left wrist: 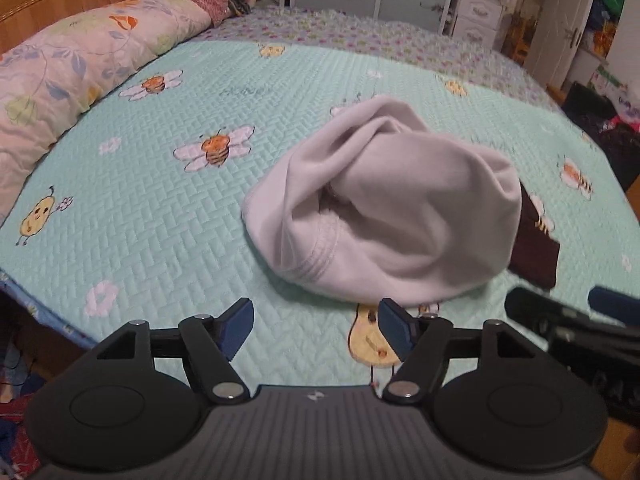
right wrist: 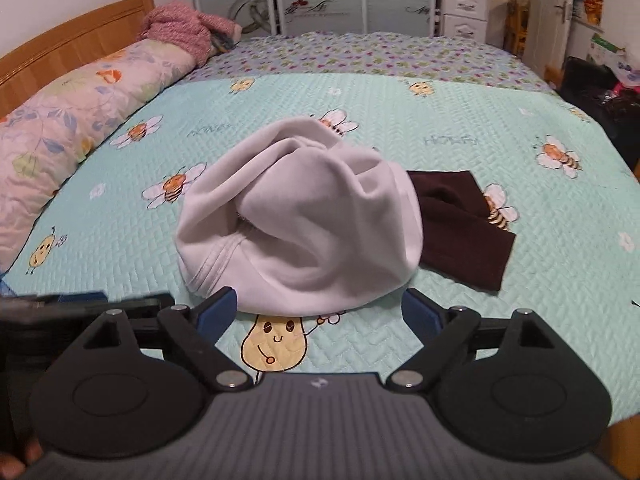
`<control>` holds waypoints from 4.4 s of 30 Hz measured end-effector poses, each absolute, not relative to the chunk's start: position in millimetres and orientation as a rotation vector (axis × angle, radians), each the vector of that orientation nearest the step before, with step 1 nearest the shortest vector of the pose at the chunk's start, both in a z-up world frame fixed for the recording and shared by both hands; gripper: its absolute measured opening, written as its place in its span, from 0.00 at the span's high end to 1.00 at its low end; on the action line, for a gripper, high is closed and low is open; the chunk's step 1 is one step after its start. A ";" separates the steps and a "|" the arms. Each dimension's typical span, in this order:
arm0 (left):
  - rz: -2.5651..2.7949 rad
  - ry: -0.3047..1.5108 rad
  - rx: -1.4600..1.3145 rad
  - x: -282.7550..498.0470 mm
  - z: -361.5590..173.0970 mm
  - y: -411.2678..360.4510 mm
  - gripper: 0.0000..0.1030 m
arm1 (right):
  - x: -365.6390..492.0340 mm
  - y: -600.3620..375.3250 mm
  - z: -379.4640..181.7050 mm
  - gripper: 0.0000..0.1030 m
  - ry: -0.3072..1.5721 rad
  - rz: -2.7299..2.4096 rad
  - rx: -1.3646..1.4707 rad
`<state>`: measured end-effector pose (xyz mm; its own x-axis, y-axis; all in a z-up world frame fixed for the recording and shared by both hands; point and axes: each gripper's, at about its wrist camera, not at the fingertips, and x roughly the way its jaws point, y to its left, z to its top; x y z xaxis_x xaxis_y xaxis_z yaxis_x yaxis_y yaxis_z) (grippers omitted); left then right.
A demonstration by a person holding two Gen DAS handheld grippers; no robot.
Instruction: Fold clothes
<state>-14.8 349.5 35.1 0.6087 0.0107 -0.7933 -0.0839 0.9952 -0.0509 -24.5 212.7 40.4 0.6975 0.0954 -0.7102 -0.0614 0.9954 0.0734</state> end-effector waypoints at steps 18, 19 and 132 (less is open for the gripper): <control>0.089 0.932 0.001 -9.9 43.1 335.4 0.30 | -20.0 208.0 45.6 0.13 0.802 0.061 0.052; 0.089 0.933 0.003 -9.1 42.2 334.4 0.30 | -18.9 207.8 45.0 0.13 0.802 0.058 0.050; -0.167 0.875 -0.244 126.6 -17.4 349.8 0.29 | 59.9 167.4 -98.9 0.96 0.826 0.652 0.479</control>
